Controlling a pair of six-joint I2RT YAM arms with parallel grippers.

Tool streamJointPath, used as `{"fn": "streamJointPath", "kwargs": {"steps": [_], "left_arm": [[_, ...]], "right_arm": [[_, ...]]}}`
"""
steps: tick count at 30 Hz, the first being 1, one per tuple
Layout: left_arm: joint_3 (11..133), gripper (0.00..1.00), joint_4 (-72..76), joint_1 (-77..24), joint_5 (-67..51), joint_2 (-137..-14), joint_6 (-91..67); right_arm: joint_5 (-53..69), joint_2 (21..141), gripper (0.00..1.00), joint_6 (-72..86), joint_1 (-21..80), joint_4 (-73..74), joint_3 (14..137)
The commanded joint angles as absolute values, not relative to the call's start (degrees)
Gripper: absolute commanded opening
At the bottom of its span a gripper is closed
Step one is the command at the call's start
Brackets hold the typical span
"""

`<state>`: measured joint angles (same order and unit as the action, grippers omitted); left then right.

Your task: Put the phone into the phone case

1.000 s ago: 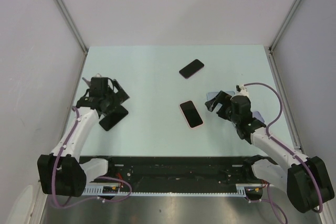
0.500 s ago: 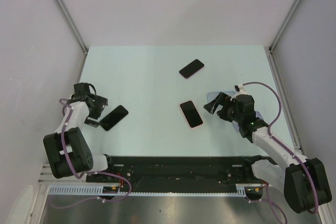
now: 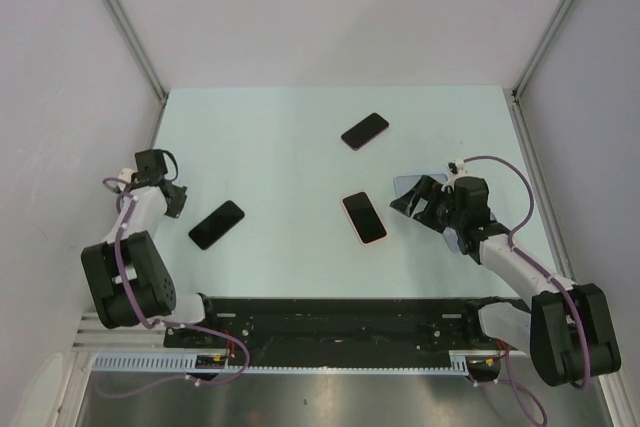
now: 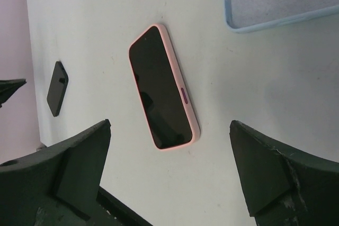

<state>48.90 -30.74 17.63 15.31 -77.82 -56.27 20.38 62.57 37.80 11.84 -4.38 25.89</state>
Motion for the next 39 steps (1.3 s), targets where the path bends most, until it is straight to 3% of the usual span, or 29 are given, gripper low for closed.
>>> {"fn": "streamJointPath", "kwargs": {"steps": [1,11,22,33,39], "left_arm": [[50.8,0.0,-22.1,18.0,6.3,-83.2,-49.0],[58.9,0.0,-22.6,14.7,-4.1,-97.1,-42.3],[54.9,0.0,-22.0,7.6,-9.1,-99.5,-43.0],[45.1,0.0,-22.9,0.4,-3.9,-86.2,-45.6],[42.7,0.0,-32.2,-1.2,7.3,-75.1,-51.5]], "right_arm": [[23.9,64.2,0.98,38.7,11.1,-7.5,27.7],[21.4,61.3,0.97,37.4,10.5,-3.2,27.6],[21.4,61.0,0.97,38.2,10.5,-2.5,27.6],[21.4,60.6,0.98,37.8,10.5,-2.4,27.2],[23.1,62.0,0.98,38.4,10.5,-3.8,27.2]]}}
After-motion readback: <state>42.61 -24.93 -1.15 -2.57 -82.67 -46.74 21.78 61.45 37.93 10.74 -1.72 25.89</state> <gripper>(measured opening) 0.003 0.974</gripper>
